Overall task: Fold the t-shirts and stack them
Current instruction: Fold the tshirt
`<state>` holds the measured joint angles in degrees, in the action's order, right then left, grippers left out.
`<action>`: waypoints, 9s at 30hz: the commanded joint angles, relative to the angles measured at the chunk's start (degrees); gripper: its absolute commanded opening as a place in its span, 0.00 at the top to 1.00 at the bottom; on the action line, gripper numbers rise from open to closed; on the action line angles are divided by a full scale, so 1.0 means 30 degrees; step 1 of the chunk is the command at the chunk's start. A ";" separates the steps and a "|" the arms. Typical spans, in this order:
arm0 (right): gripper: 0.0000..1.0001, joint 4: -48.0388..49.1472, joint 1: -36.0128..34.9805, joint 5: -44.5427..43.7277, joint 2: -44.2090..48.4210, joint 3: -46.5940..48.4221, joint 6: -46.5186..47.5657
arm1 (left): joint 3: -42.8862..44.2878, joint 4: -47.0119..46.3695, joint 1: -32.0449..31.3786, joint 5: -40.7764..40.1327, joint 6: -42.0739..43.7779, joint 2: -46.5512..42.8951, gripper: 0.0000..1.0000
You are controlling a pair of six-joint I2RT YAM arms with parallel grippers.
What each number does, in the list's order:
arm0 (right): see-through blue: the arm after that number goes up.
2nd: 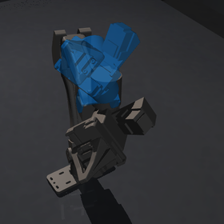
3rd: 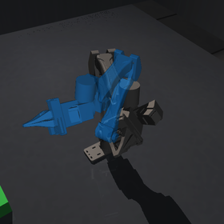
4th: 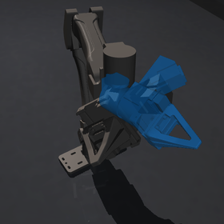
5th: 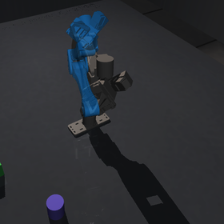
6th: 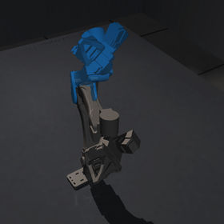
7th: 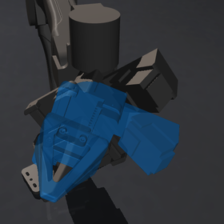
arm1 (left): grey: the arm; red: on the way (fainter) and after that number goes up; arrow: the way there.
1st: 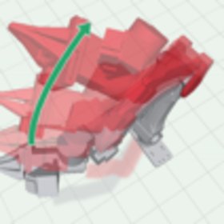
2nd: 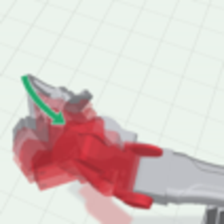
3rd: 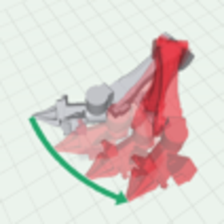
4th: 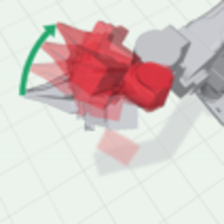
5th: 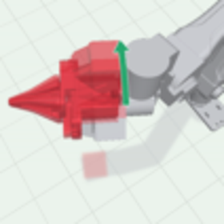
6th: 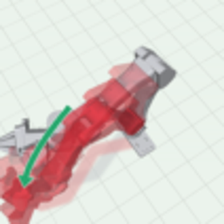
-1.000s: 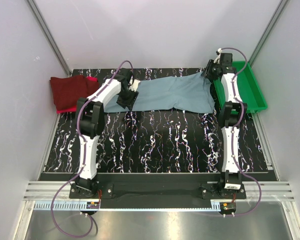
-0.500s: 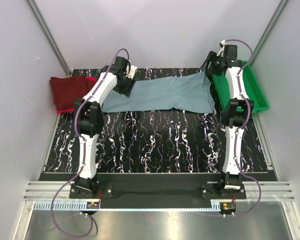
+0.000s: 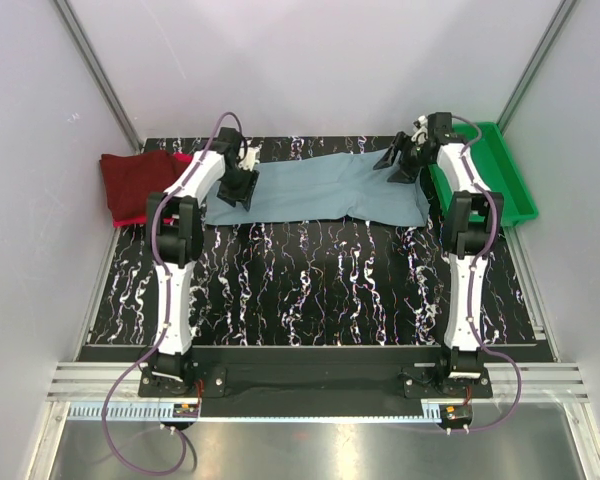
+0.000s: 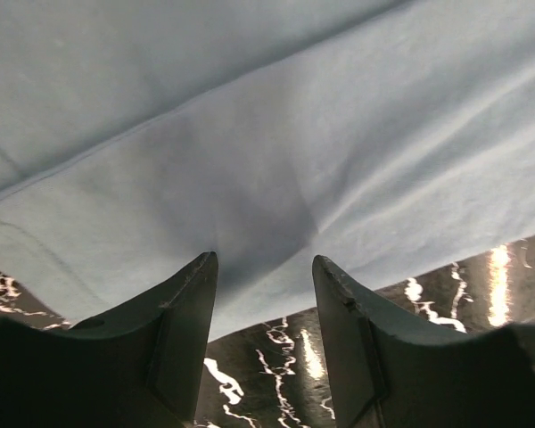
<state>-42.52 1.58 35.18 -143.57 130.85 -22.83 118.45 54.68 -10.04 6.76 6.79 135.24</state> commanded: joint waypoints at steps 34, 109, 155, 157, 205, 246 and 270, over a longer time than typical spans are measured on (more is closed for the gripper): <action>0.27 -0.1207 -0.0440 -0.4311 -0.2338 0.7157 0.3946 | -0.6620 -0.0618 -0.2631 -0.3397 0.0403 -0.7963 0.42; 0.27 -0.1910 -0.1407 -0.6950 -0.3735 0.5835 0.4153 | -0.8454 0.1375 0.0512 0.3692 -0.1822 -0.8484 1.00; 0.27 -0.2555 -0.0645 -0.6892 0.1893 -0.3539 0.0168 | -1.3235 0.0935 -0.1428 0.5508 -0.3053 -1.3059 1.00; 0.27 -0.2525 -0.0645 -0.7067 0.1452 -0.3188 0.0197 | -1.3147 0.1051 -0.1457 0.5858 -0.2965 -1.3117 1.00; 0.26 -0.2113 -0.2022 -0.4831 0.1848 0.2857 0.2493 | -1.2947 -0.0179 -0.2073 0.3715 -0.0535 -1.3100 0.48; 0.24 -0.1469 -0.4691 -0.0181 0.3208 -1.0217 -0.0536 | -0.4944 0.0466 -0.1838 0.9435 -0.1354 -0.2452 0.53; 0.26 -0.2115 -0.0880 -0.1063 0.6456 -1.0477 0.0902 | -0.7547 -0.1056 -0.2247 1.0488 -0.3257 -0.5966 0.53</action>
<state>-50.50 -0.38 32.38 -130.67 101.93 -19.14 97.73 54.22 -16.19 34.65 0.21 124.90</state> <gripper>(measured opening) 0.741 0.475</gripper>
